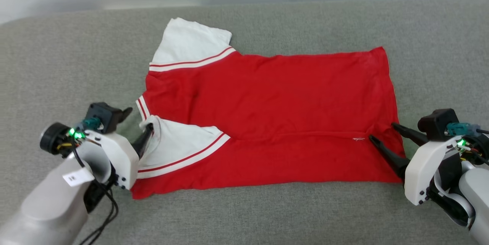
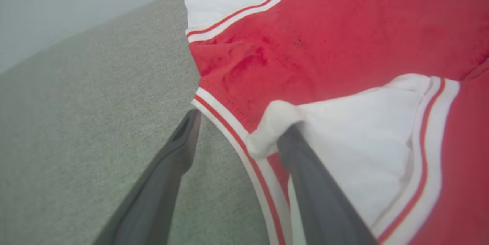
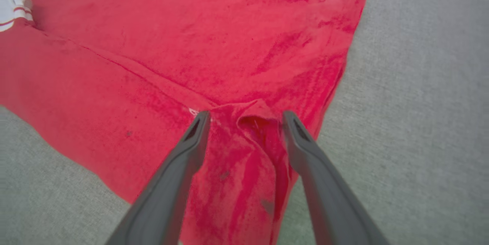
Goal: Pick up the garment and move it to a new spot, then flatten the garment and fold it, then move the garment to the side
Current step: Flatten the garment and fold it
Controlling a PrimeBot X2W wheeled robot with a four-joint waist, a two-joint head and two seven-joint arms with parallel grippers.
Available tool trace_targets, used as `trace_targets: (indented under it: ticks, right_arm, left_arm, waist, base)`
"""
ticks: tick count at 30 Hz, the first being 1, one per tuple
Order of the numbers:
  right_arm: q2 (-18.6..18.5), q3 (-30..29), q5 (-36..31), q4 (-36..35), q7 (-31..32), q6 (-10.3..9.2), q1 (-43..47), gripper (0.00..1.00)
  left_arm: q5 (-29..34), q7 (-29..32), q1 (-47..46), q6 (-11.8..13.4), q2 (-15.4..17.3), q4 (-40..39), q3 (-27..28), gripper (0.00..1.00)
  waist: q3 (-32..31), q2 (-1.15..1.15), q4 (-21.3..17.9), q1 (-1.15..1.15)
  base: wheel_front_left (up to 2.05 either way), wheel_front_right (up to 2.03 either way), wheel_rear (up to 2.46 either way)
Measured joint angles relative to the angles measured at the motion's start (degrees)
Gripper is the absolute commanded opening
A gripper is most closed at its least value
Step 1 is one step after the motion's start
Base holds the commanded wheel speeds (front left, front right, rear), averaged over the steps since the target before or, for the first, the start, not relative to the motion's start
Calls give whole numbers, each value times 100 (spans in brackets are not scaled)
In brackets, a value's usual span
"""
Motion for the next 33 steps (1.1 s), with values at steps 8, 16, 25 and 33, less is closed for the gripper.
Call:
trace_targets:
  ticks: [8,16,25,33]
  right_arm:
    - [12,-158,-71,-46,-138,0,247,100]
    - [136,-256,-156,-100,-111,0,351,100]
    - [222,-266,-212,-194,-35,0,343,100]
    - [261,-230,-229,-222,12,0,176,100]
  left_arm:
    - [-225,842,-333,-19,411,-657,-70,100]
    - [-872,2874,-563,-27,824,-1437,-416,100]
    - [-1886,4929,-570,-10,1083,-1904,-697,100]
    - [-2227,5443,-360,111,1107,-1726,-800,100]
  waist:
    - [-395,0,179,-1]
    - [-583,0,277,-1]
    - [-518,0,160,-1]
    - [-284,0,-13,0]
  base:
    - [0,0,0]
    - [0,0,0]
    - [0,0,0]
    - [0,0,0]
